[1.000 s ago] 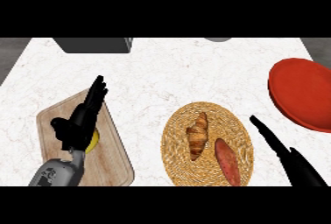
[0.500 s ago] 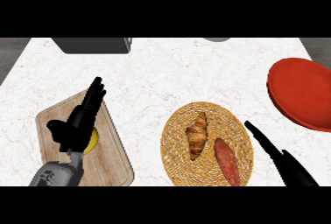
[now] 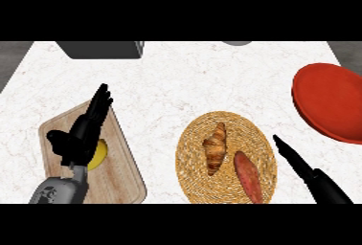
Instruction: Pick the sweet potato from the placemat and place it in the bowl
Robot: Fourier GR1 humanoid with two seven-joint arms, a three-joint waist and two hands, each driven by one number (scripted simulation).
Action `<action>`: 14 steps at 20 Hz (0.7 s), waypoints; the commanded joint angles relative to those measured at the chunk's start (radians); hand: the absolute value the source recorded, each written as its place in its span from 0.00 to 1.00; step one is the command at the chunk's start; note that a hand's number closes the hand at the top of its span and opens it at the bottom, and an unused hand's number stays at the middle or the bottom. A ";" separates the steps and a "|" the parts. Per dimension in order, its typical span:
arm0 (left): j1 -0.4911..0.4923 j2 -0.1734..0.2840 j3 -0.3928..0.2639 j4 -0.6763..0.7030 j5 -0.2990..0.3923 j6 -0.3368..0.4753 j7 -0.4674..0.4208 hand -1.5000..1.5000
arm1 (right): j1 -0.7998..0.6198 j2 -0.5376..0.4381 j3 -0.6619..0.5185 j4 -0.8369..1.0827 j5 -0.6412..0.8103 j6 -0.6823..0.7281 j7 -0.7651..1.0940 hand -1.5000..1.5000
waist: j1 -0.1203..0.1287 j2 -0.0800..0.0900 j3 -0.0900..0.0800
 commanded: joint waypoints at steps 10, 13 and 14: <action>-0.004 -0.051 0.034 -0.017 -0.070 -0.022 0.030 0.50 | -0.026 0.117 -0.040 0.194 0.010 0.039 -0.100 0.00 | 0.002 0.001 0.000; 0.008 -0.050 0.057 -0.043 -0.056 -0.047 0.053 0.50 | 0.060 0.148 0.016 0.163 0.065 0.016 -0.146 0.00 | 0.000 0.000 0.000; -0.072 -0.106 0.024 0.047 -0.093 0.000 0.036 0.50 | -0.033 0.217 0.064 0.260 0.126 -0.045 -0.128 0.00 | 0.000 0.001 0.000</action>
